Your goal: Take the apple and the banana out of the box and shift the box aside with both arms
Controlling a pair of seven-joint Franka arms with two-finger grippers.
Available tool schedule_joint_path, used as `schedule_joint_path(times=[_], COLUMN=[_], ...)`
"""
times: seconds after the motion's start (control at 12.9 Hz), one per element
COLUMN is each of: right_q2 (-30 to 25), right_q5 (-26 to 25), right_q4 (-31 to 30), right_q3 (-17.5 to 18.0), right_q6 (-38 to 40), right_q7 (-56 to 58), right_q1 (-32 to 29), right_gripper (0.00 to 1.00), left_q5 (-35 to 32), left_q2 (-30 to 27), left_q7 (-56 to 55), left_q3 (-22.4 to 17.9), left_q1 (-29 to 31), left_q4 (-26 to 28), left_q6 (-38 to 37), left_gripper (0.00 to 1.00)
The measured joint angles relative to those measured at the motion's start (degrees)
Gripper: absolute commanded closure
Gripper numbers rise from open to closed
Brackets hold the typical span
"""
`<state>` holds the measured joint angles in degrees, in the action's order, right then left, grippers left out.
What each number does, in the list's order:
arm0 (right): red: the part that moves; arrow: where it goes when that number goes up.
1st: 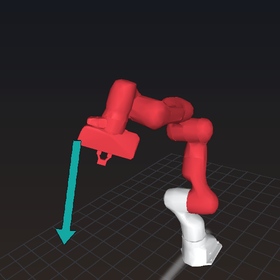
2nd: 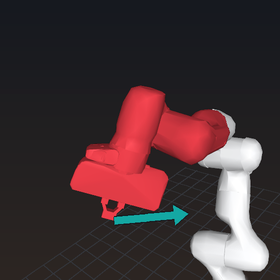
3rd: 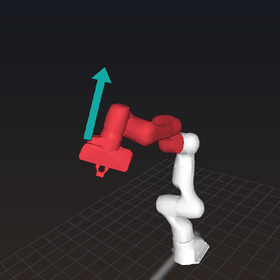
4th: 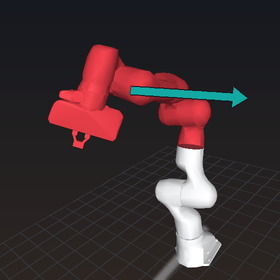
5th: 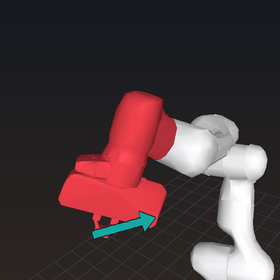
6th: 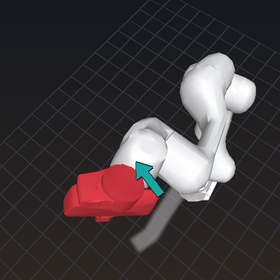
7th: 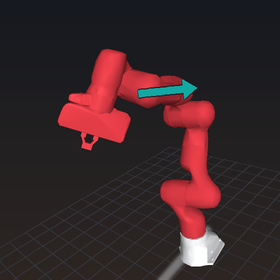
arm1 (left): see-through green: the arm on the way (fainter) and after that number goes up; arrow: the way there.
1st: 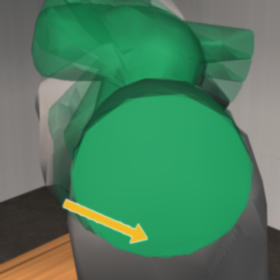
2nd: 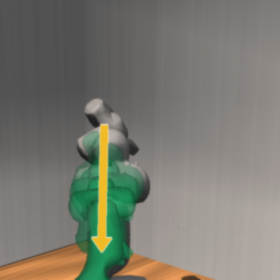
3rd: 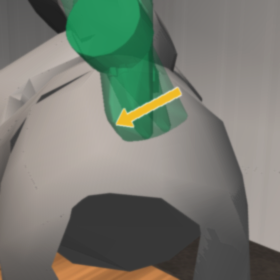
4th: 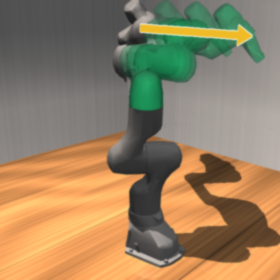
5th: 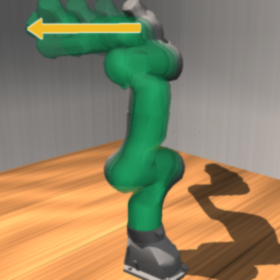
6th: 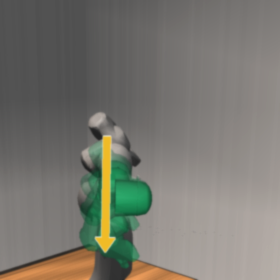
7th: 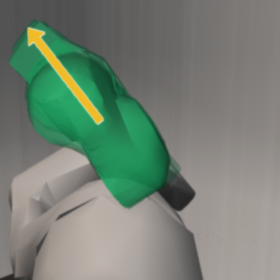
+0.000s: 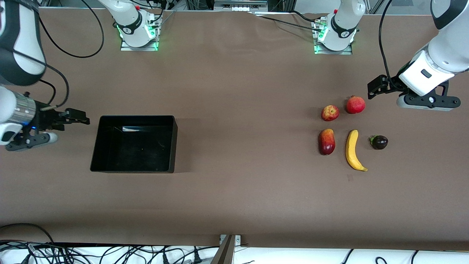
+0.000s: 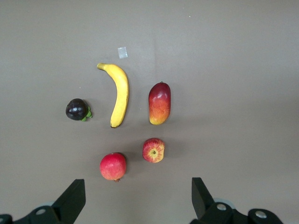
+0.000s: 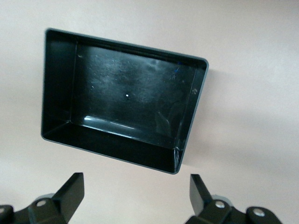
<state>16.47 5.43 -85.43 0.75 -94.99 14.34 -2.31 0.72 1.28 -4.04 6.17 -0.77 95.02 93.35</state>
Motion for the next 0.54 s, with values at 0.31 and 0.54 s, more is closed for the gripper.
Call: schedule_joint_path(times=[0.31,0.54], right_q2=[-9.46,-13.44], right_q5=[-3.69,-3.74], right_q4=[-1.61,-3.73], right_q3=[0.33,0.4], right_q6=[5.47,5.65], right_q7=[-3.19,-3.54], right_q1=[0.57,0.57], right_gripper=[0.0,0.0], left_q5=[0.0,0.0], left_q2=[-0.03,-0.04], left_q7=[0.0,-0.02], left_q3=[0.06,0.46], left_q1=[0.0,0.0], left_q4=[-0.02,-0.03], left_q6=[-0.39,-0.43], left_gripper=[0.0,0.0])
